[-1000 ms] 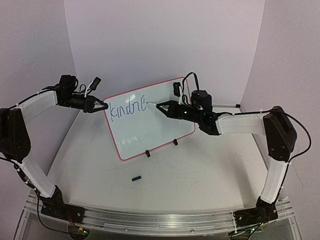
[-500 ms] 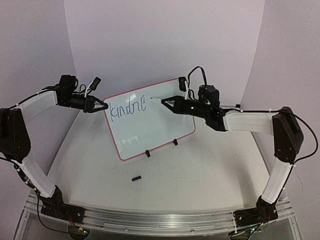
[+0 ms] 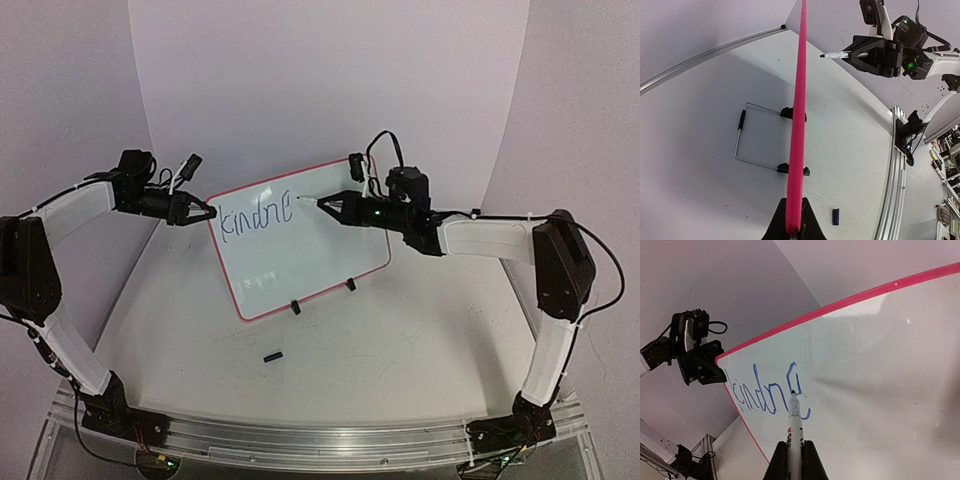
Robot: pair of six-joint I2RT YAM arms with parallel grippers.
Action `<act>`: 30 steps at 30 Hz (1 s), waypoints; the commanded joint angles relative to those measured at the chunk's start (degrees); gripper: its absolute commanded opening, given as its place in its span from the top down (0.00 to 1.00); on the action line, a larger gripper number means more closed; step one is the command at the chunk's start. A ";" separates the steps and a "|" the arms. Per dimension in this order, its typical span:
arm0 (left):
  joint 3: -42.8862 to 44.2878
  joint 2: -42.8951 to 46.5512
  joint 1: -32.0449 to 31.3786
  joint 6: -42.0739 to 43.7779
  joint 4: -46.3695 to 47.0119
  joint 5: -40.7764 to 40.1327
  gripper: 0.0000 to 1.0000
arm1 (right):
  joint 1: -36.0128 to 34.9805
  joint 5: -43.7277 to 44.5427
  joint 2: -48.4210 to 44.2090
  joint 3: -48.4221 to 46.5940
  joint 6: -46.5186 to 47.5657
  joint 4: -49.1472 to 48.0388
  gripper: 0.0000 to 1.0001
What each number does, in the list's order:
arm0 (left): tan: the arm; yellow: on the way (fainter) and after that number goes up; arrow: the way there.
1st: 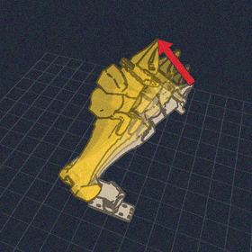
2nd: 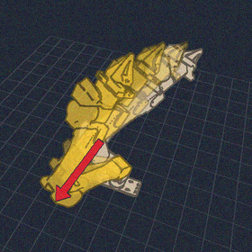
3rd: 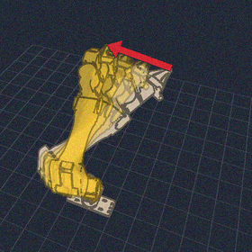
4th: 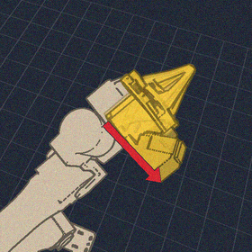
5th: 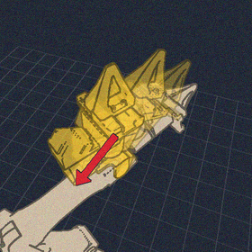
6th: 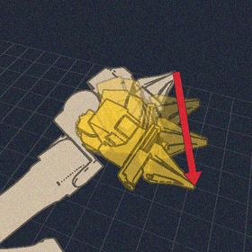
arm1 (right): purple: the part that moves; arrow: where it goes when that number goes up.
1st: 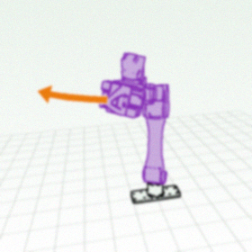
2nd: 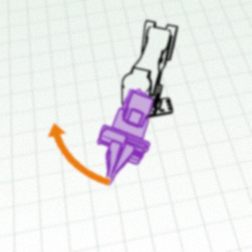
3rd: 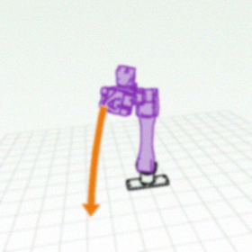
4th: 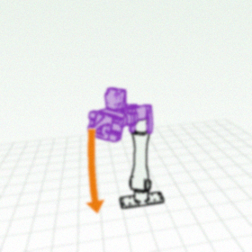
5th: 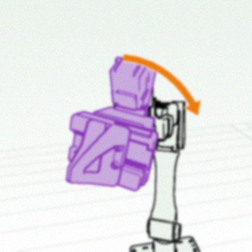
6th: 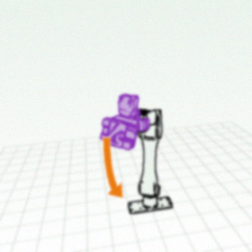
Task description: Write a sentence on the whiteboard
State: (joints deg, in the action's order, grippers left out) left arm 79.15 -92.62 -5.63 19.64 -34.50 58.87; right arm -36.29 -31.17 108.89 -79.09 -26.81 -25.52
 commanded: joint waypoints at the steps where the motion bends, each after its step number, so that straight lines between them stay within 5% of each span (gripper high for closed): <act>1: 1.08 0.91 -0.93 2.42 -2.00 -2.47 1.00 | -0.01 0.65 1.80 -3.40 0.38 -0.79 1.00; 30: 1.18 1.00 -0.95 2.51 -2.09 -2.55 1.00 | -0.28 -0.39 5.79 -5.43 1.12 3.41 1.00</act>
State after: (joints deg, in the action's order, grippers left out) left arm 79.18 -92.62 -5.67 19.48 -34.50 58.83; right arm -36.32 -31.92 114.24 -84.38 -26.79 -23.15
